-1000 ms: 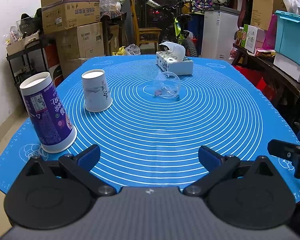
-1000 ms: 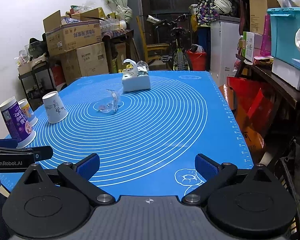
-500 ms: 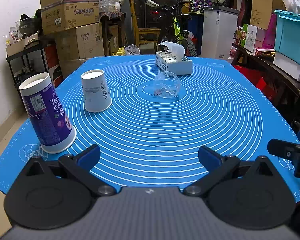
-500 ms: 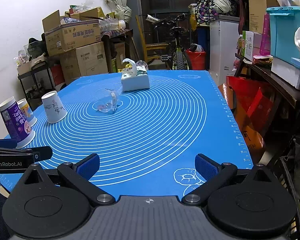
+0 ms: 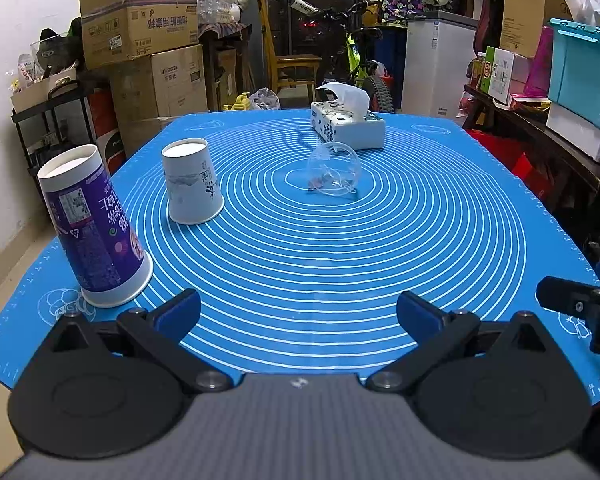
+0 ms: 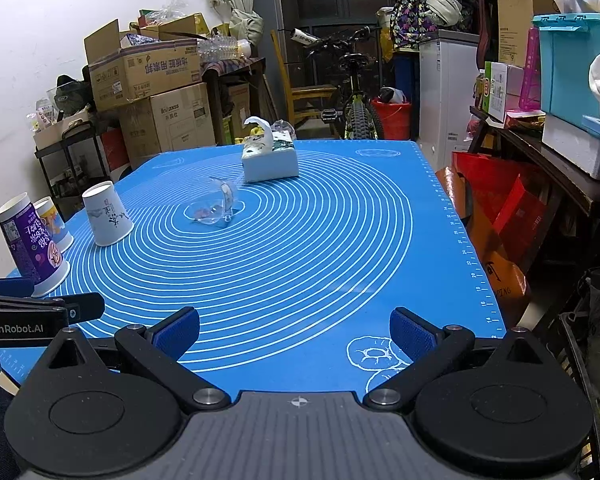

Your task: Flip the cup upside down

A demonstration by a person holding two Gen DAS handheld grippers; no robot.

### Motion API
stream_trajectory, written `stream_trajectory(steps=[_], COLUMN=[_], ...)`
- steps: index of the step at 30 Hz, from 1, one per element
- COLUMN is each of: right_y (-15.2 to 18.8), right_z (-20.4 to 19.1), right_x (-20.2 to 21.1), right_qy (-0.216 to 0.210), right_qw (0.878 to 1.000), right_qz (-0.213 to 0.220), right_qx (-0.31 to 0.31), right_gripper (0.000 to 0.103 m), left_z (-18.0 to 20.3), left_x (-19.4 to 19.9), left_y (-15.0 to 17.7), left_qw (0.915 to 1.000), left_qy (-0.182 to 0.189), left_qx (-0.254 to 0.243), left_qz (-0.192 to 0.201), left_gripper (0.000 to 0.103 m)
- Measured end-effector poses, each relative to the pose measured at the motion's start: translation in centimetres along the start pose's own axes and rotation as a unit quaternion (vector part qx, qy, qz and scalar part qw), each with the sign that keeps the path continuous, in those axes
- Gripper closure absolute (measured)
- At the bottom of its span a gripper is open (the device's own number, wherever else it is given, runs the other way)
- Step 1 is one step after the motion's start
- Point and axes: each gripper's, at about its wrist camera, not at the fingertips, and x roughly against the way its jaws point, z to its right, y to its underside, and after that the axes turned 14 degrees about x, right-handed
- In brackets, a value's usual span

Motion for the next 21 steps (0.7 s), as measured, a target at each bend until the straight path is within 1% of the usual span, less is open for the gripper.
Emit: stream_trajectory(steps=[21], right_y=[0.01], right_z=[0.01], right_x=[-0.07], right_qy=[0.000], right_qw=[1.000], right_qz=[0.000], right_qx=[0.000], right_gripper=[0.002], left_z=[0.02], left_x=[-0.14], left_y=[-0.06], left_qw=[1.0000], left_qy=[-0.002], left_qx=[-0.001], left_qz=[0.000], left_gripper=[0.000])
